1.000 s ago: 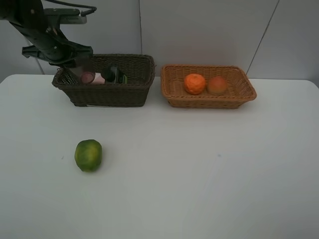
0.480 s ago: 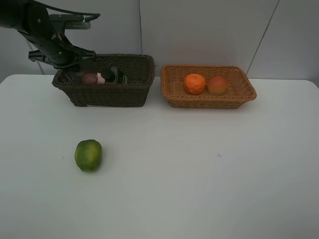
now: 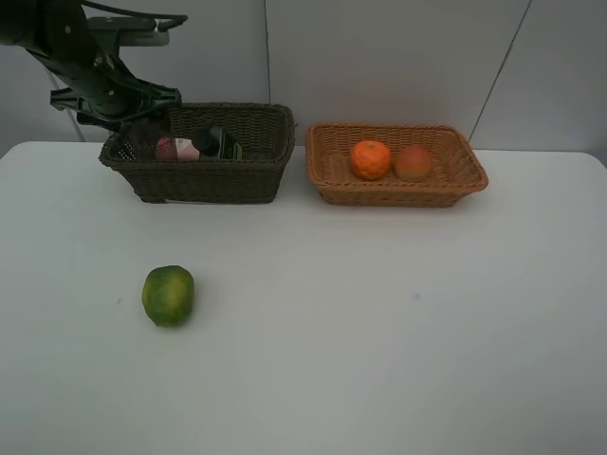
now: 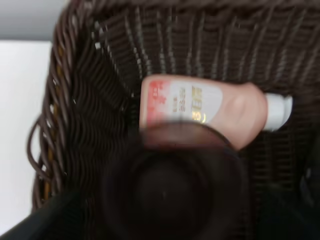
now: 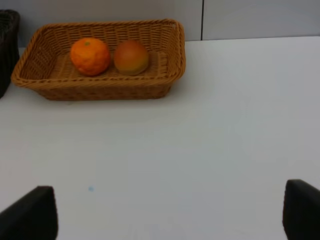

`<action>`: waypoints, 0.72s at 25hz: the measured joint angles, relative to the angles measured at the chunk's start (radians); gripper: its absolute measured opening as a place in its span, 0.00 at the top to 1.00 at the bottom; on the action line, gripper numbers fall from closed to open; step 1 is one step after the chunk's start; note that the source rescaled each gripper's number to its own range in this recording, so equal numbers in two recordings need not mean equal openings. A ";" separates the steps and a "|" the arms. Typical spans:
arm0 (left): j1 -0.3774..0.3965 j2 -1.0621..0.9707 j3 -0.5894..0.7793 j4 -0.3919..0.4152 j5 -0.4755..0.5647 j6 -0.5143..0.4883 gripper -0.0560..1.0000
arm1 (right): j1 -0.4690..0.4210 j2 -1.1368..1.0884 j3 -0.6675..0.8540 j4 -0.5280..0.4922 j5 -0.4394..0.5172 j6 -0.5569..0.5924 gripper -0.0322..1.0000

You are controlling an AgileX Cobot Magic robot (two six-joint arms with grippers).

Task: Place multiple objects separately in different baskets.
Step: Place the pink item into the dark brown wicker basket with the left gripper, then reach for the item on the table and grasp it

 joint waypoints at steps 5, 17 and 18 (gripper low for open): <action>0.000 -0.081 0.000 0.000 0.051 0.000 0.08 | 0.000 0.000 0.000 0.000 0.000 0.000 0.04; -0.082 -0.302 0.130 -0.049 0.213 0.029 0.08 | 0.000 0.000 0.000 0.000 0.000 0.000 0.04; -0.087 -0.324 0.164 -0.058 0.213 0.030 0.08 | 0.000 0.000 0.000 0.000 0.000 0.000 0.04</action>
